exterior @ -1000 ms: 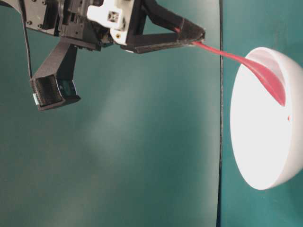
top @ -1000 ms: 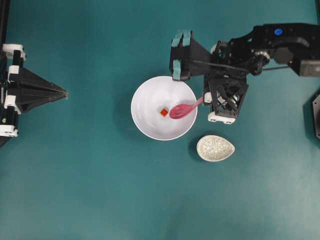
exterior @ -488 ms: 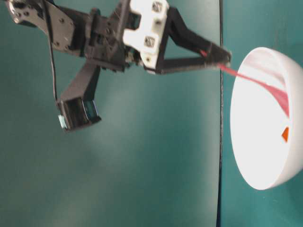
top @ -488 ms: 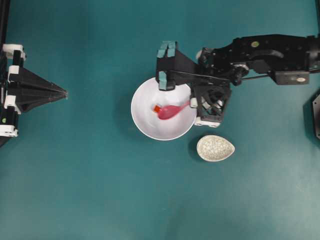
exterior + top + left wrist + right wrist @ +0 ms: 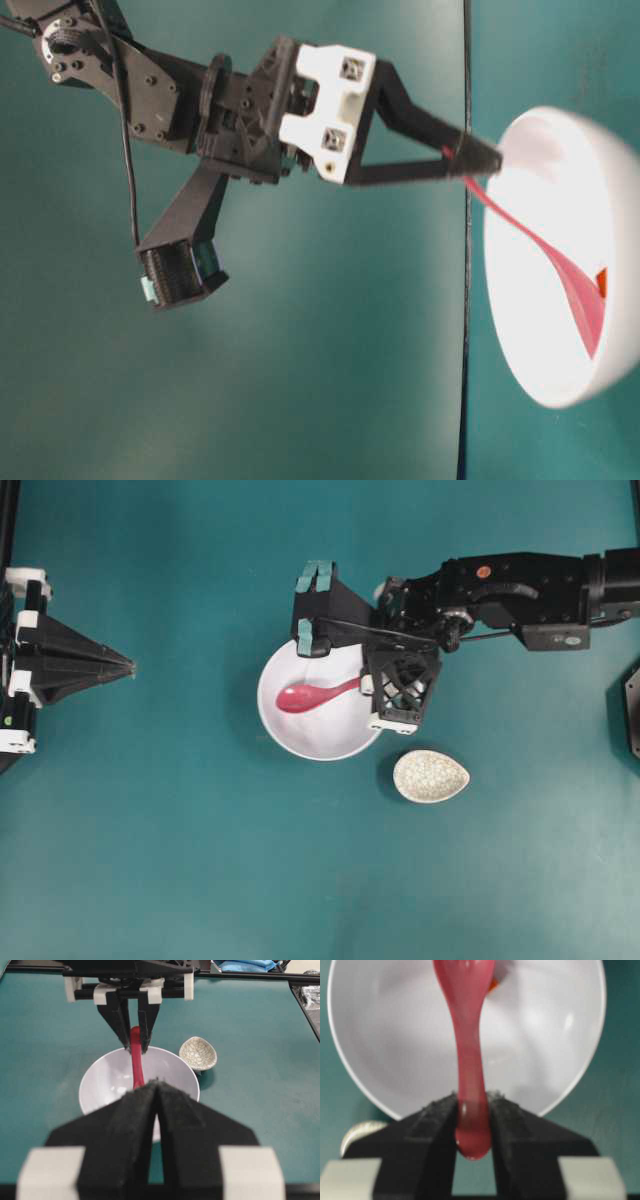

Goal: Grip the spoon and scoop the red block from the bowl with right arm.
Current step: 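Drag the spoon across the bowl floor under the red cube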

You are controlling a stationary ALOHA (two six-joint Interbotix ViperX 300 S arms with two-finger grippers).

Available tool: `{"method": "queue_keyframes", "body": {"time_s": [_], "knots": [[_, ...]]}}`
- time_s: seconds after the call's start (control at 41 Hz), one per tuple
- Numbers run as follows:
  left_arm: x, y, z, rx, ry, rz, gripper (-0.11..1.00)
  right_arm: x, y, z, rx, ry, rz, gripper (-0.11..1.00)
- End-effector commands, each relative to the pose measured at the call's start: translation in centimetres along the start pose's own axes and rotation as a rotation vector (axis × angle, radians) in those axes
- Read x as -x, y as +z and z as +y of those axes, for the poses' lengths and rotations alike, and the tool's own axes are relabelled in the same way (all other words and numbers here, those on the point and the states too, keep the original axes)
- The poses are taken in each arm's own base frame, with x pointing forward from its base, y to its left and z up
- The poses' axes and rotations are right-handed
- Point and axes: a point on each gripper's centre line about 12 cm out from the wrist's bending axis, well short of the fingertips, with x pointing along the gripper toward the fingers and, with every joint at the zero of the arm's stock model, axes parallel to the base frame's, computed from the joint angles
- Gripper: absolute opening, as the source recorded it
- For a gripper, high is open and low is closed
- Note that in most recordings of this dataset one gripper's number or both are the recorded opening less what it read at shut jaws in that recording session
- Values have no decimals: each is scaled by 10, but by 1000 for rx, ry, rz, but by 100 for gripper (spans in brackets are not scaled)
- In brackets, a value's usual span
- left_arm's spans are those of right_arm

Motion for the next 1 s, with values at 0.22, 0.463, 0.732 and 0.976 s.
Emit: {"method": "queue_keyframes", "body": {"time_s": [0.22,0.463,0.732,0.976], "knots": [[-2,10,0,0,1,-26,0,59,2,9,-15,14,-84,25],[-2,10,0,0,1,-25,0,66,-11,11,-26,20,-4,25],[-2,9,0,-1,1,-25,0,62,-14,9,-24,14,33,25],[-2,10,0,-1,1,-26,0,42,-14,7,-16,10,84,25]]}}
